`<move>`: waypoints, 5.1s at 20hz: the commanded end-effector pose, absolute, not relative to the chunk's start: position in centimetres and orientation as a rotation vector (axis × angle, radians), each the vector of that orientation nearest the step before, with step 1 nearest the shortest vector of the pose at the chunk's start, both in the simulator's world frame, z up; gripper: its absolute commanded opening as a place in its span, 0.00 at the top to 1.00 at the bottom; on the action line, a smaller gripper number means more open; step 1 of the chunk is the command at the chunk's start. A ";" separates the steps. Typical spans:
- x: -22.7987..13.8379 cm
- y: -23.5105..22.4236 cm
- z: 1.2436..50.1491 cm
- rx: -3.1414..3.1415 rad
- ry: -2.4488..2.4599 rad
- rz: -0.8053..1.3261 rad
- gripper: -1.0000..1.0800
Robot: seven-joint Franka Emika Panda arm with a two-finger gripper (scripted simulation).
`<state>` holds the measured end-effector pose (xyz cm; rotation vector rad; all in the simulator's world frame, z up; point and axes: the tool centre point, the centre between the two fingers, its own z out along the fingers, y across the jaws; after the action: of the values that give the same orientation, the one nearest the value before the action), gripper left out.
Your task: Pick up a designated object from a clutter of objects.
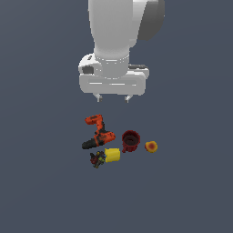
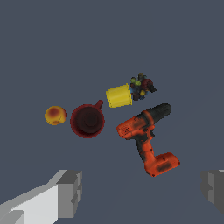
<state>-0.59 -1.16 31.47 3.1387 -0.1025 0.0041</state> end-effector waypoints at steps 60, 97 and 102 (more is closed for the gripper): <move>4.5 10.2 17.5 2.855 -1.336 -0.027 0.04; 4.4 18.1 7.8 2.490 -1.916 -0.001 0.04; 4.3 18.1 5.5 2.488 -1.918 0.000 0.04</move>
<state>4.37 18.08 6.30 2.4896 -1.9175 0.0004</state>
